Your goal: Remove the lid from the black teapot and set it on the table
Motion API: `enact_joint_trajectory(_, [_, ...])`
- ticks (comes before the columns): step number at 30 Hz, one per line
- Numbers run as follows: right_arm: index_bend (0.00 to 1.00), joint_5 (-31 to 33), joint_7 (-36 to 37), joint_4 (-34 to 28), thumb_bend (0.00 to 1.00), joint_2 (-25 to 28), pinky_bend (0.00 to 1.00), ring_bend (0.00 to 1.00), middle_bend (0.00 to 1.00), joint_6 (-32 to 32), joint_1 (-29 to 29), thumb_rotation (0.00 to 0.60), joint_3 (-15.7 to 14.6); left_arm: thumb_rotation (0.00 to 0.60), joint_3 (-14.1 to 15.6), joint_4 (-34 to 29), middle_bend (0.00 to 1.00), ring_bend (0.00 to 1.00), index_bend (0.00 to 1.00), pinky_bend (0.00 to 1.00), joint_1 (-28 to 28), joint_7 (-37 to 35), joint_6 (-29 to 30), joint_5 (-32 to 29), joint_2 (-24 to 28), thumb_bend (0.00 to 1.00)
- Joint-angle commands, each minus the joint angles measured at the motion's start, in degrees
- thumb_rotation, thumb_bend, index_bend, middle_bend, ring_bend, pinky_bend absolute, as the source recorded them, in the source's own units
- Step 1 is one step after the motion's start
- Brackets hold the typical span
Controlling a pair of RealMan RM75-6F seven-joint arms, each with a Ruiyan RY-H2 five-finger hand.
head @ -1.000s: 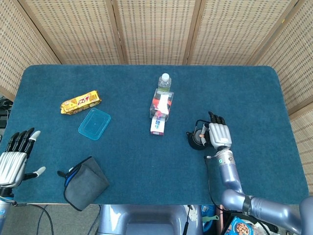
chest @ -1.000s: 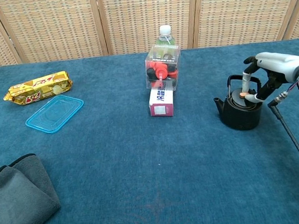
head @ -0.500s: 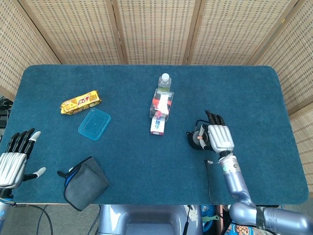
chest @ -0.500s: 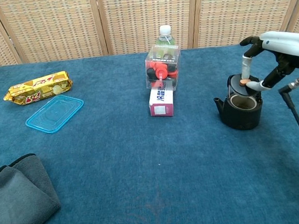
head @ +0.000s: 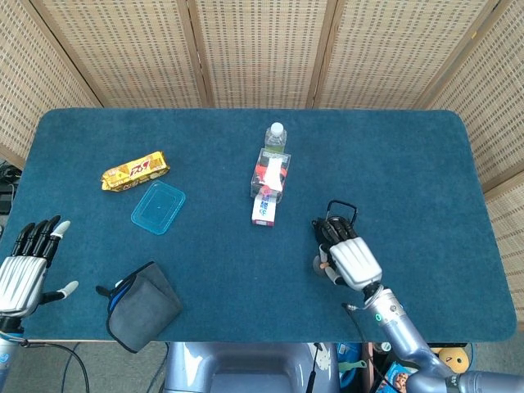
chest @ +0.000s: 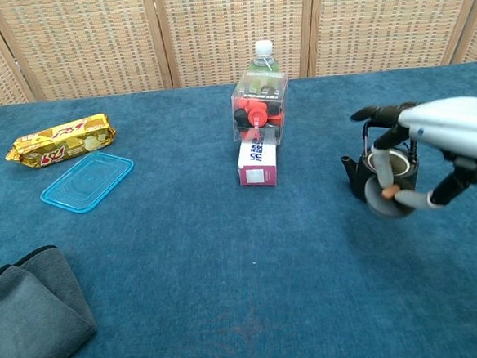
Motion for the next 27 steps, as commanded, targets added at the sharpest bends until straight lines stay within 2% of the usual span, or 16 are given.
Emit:
enact_joint_trajectory(1, [0.64, -6.55, 2.12, 6.34, 0.55, -1.56, 0.00, 0.00, 0.00, -3.61, 1.20, 0.600, -3.37, 0.600, -0.04, 0.02, 0.00, 0.00, 0.00, 0.00, -0.02, -0.05, -0.07, -0.11, 0.00, 0.06])
enact_joint_trajectory(8, [0.64, -7.36, -1.48, 9.49, 0.55, -3.99, 0.00, 0.00, 0.00, -6.81, 2.49, 0.600, -3.27, 0.600, -0.19, 0.31, 0.00, 0.00, 0.00, 0.00, -0.24, -0.43, -0.62, -0.63, 0.01, 0.06])
enact_joint_trajectory(10, [0.58, -6.70, -3.23, 9.48, 0.52, -4.36, 0.00, 0.00, 0.00, -7.25, 2.49, 0.600, -3.01, 0.600, -0.27, 0.35, 0.00, 0.00, 0.00, 0.00, -0.26, -0.61, -0.63, -0.75, 0.07, 0.06])
enact_joint_trajectory(12, [0.41, -6.16, -5.17, 8.97, 0.32, -4.18, 0.00, 0.00, 0.00, -7.30, 2.38, 0.600, -2.79, 0.600, -0.25, 0.42, 0.00, 0.00, 0.00, 0.00, -0.25, -0.67, -0.65, -0.78, 0.09, 0.06])
enact_joint_trajectory(13, [0.29, -6.14, -5.76, 8.52, 0.16, -3.97, 0.00, 0.00, 0.00, -7.05, 2.28, 0.600, -2.67, 0.600, -0.24, 0.45, 0.00, 0.00, 0.00, 0.00, -0.25, -0.73, -0.69, -0.81, 0.09, 0.06])
enact_joint_trajectory(14, [0.21, -6.28, -6.06, 8.02, 0.05, -3.76, 0.00, 0.00, 0.00, -6.56, 2.12, 0.600, -2.49, 0.600, -0.23, 0.47, 0.00, 0.00, 0.00, 0.00, -0.26, -0.77, -0.74, -0.82, 0.10, 0.06])
enact_joint_trajectory(15, [0.17, -6.36, -6.18, 7.75, 0.01, -3.64, 0.00, 0.00, 0.00, -6.32, 2.02, 0.600, -2.41, 0.600, -0.23, 0.47, 0.00, 0.00, 0.00, 0.00, -0.28, -0.79, -0.76, -0.82, 0.11, 0.06])
enact_joint_trajectory(22, [0.14, -9.72, -3.39, 0.16, 0.00, 2.63, 0.00, 0.00, 0.00, -0.52, -0.64, 0.600, -2.04, 0.600, -0.10, 0.30, 0.00, 0.00, 0.00, 0.00, -0.20, -0.79, -0.51, -0.45, 0.16, 0.06])
enact_joint_trajectory(27, [0.14, -13.81, 1.89, -1.23, 0.00, 6.65, 0.00, 0.00, 0.00, 4.87, -3.75, 0.600, -3.26, 0.600, -0.09, 0.18, 0.00, 0.00, 0.00, 0.00, 0.00, -0.88, 0.02, -0.16, 0.25, 0.06])
